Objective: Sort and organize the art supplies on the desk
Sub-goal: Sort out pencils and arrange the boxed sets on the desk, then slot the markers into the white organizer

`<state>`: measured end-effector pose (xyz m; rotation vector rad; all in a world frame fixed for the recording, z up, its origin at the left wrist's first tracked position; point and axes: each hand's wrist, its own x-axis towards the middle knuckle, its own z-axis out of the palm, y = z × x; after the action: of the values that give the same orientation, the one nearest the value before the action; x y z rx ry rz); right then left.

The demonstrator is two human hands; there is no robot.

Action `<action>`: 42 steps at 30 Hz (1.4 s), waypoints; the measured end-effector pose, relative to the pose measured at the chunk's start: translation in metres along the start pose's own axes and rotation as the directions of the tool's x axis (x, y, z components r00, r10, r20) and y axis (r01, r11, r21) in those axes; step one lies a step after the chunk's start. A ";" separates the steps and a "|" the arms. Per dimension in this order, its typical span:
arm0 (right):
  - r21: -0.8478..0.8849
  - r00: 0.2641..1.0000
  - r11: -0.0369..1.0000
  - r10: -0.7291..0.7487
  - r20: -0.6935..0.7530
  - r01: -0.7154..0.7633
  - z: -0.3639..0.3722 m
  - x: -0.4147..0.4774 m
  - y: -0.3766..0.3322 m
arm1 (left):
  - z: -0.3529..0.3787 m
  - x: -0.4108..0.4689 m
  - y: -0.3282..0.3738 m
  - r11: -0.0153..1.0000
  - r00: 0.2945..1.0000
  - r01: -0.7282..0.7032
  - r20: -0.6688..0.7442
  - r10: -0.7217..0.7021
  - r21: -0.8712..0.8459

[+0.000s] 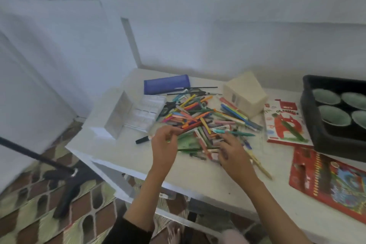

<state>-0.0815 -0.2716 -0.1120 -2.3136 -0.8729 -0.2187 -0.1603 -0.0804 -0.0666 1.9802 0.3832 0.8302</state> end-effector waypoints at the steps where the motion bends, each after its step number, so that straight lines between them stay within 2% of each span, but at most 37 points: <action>1: 0.013 0.999 0.999 -0.034 0.010 0.034 0.015 0.012 -0.014 | -0.019 0.012 -0.012 0.998 0.999 -0.022 -0.033 0.024 0.050; 5: 0.072 0.994 0.994 -0.089 0.056 0.085 0.072 0.058 -0.070 | -0.085 0.062 -0.055 0.933 0.996 0.001 -0.083 0.031 0.360; 8: 0.109 0.986 0.983 -0.154 0.060 0.146 0.105 0.086 -0.111 | -0.125 0.094 -0.082 0.794 0.994 0.110 -0.047 -0.102 0.597; 11: 0.056 0.973 0.985 -0.170 0.155 0.163 0.134 0.110 -0.137 | -0.151 0.118 -0.102 0.718 0.987 0.136 -0.030 -0.158 0.683; 14: -0.106 0.950 0.979 -0.136 0.283 0.172 0.152 0.135 -0.153 | -0.157 0.131 -0.113 0.643 0.969 0.129 0.041 -0.243 0.754; 18: -0.325 0.882 0.936 0.033 0.470 0.138 0.169 0.159 -0.169 | -0.154 0.133 -0.125 0.613 0.927 0.105 0.145 -0.345 0.783; 20: -0.381 0.870 0.916 0.083 0.485 0.125 0.175 0.162 -0.173 | -0.152 0.130 -0.129 0.589 0.915 0.086 0.170 -0.366 0.804; 25: -0.411 0.925 0.908 0.083 0.370 0.083 0.177 0.158 -0.172 | -0.150 0.129 -0.131 0.562 0.921 0.065 0.167 -0.351 0.825; 28: -0.343 0.974 0.930 -0.060 0.218 0.134 0.162 0.155 -0.167 | -0.145 0.129 -0.128 0.568 0.939 0.088 0.122 -0.320 0.818; 30: -0.272 0.982 0.945 -0.161 0.102 0.183 0.144 0.152 -0.152 | -0.136 0.131 -0.122 0.572 0.965 0.057 0.102 -0.242 0.818; 32: -0.186 0.982 0.965 -0.189 -0.015 0.183 0.123 0.144 -0.144 | -0.125 0.132 -0.113 0.608 0.983 0.001 0.112 -0.147 0.794; 37: -0.104 0.945 0.994 -0.049 -0.324 0.016 0.056 0.116 -0.094 | -0.071 0.127 -0.093 0.751 0.979 -0.129 0.203 -0.008 0.648; 42: -0.063 0.813 0.972 0.154 -0.562 -0.227 -0.017 0.068 -0.033 | 0.001 0.102 -0.072 0.790 0.901 -0.300 0.432 0.049 0.535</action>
<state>-0.0496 -0.2274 -0.0567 -2.2410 -0.3329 -0.8336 -0.0810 0.0141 -0.0869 2.7461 0.2244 0.4092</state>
